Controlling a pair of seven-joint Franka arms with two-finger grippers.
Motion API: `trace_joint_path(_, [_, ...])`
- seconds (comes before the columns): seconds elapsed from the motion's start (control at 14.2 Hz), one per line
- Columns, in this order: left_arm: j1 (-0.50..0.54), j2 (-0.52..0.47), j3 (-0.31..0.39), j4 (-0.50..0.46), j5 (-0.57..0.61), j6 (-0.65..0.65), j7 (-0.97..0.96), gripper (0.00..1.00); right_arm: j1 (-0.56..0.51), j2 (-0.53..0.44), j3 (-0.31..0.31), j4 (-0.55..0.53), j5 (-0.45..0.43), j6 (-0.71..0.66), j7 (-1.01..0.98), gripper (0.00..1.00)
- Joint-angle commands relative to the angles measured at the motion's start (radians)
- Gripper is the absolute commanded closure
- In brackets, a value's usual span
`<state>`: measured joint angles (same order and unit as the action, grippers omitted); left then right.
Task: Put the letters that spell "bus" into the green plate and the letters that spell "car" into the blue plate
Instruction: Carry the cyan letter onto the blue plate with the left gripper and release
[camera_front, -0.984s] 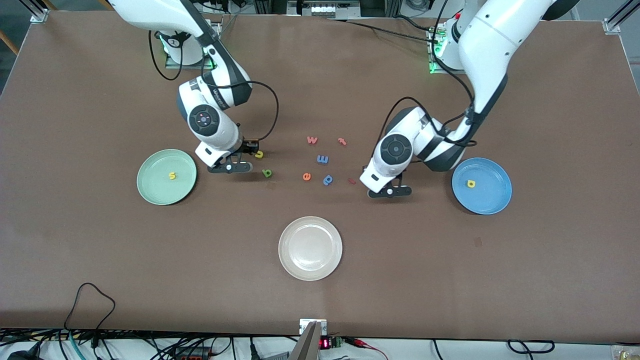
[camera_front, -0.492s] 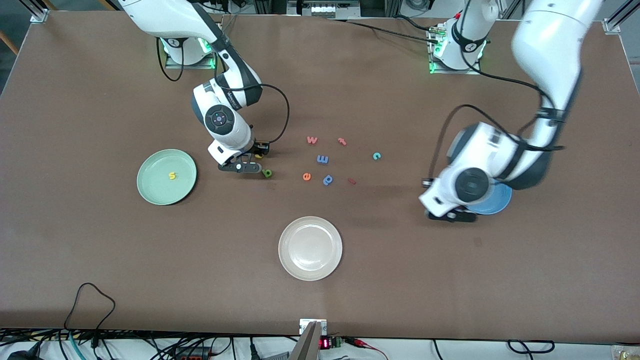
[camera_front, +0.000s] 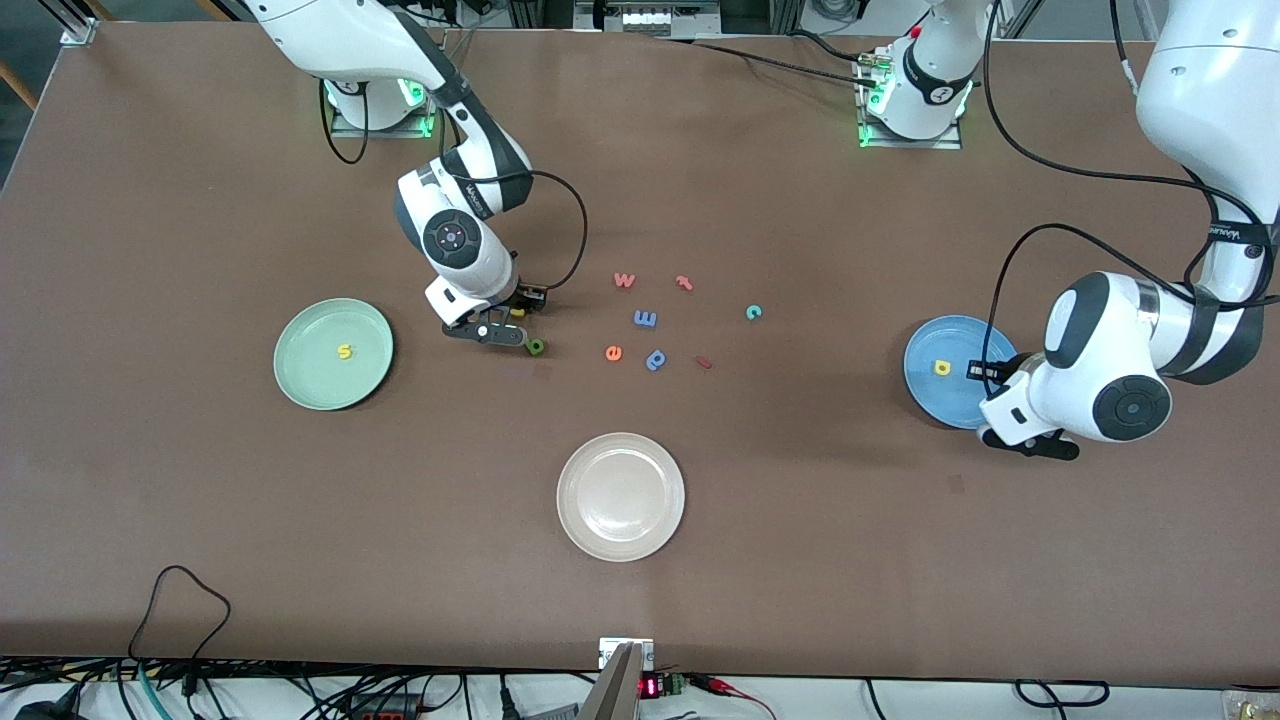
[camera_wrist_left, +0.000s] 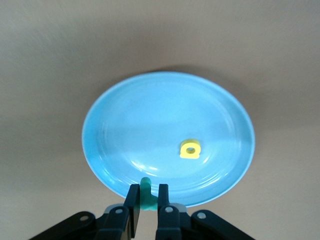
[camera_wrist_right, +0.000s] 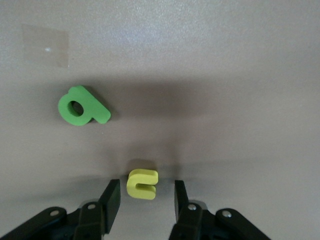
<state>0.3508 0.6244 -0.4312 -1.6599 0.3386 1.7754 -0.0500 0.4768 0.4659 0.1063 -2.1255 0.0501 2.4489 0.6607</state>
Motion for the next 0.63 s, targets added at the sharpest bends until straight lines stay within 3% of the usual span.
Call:
trace_joint_path(0.0, [0.039, -0.058, -0.034, -0.172, 0.017, 0.153, 0.005, 0.90, 0.022, 0.011, -0.003, 0.007, 0.005, 0.002, 0.028, 0.48])
trace_joint_path(0.14, [0.043, -0.075, -0.031, -0.234, 0.017, 0.231, 0.004, 0.89, 0.020, 0.014, -0.003, 0.007, 0.005, 0.002, 0.028, 0.48])
trace_joint_path(0.21, [0.043, -0.074, -0.031, -0.236, 0.017, 0.236, 0.004, 0.82, 0.020, 0.016, -0.003, 0.007, 0.005, 0.004, 0.028, 0.48])
trace_joint_path(0.28, [0.045, -0.071, -0.031, -0.236, 0.017, 0.237, 0.004, 0.49, 0.020, 0.016, -0.003, 0.007, 0.005, 0.004, 0.028, 0.48])
trace_joint_path(0.35, [0.047, -0.069, -0.031, -0.233, 0.016, 0.237, 0.002, 0.00, 0.020, 0.016, -0.003, 0.007, 0.005, 0.002, 0.028, 0.48])
trace_joint_path(0.56, [0.047, -0.094, -0.046, -0.227, 0.017, 0.211, -0.001, 0.00, 0.019, 0.017, -0.005, 0.009, 0.004, 0.007, 0.027, 0.48])
